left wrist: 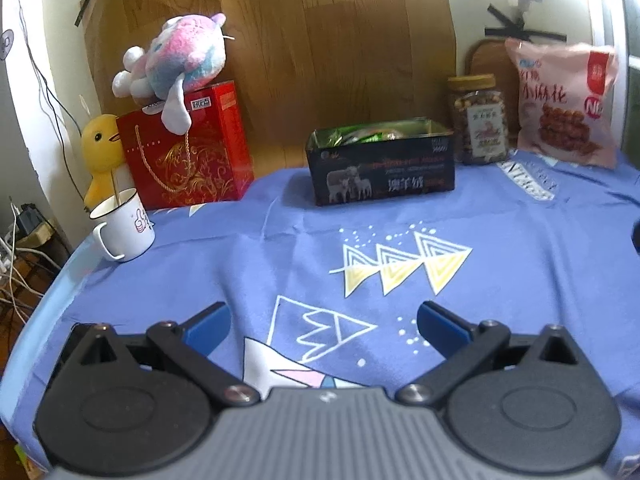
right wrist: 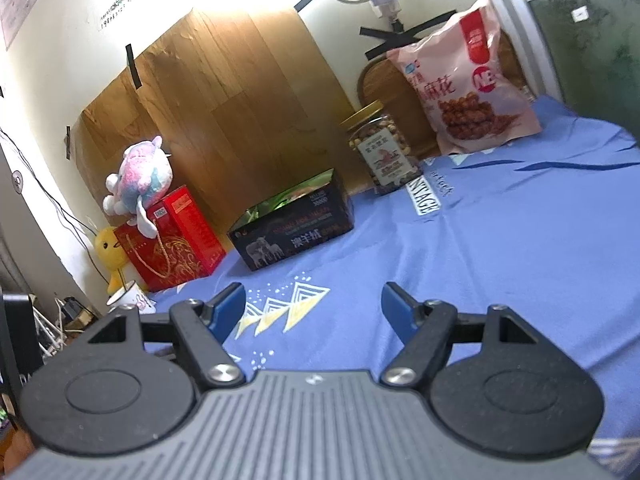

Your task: Organize snacks

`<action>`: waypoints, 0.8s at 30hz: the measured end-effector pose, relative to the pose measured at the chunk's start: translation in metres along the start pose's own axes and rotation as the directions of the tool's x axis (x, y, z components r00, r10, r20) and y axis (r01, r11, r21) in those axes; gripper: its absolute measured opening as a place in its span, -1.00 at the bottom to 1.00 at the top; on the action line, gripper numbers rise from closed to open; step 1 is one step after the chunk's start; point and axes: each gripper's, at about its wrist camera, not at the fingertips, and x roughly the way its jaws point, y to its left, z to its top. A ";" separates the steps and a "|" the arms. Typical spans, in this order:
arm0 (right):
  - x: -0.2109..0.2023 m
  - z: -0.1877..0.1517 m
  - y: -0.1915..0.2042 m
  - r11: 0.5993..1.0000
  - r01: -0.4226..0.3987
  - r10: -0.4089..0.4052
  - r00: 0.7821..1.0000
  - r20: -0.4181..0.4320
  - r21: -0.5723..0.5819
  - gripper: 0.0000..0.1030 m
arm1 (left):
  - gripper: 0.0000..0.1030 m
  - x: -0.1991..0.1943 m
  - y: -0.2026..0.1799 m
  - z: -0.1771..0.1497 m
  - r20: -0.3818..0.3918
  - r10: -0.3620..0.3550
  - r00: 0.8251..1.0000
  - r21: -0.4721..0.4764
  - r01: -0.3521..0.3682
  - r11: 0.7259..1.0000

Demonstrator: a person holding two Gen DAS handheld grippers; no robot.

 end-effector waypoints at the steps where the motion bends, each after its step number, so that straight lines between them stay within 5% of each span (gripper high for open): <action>1: 0.003 0.001 0.000 1.000 -0.004 0.004 1.000 -0.004 0.000 0.49 | 1.00 0.003 -0.002 0.002 -0.006 0.006 1.000 0.006 -0.006 1.000; 24: 0.051 0.023 -0.030 0.997 -0.073 0.072 0.997 -0.034 -0.025 0.50 | 1.00 0.070 -0.035 0.042 -0.133 0.108 0.985 0.035 -0.104 0.994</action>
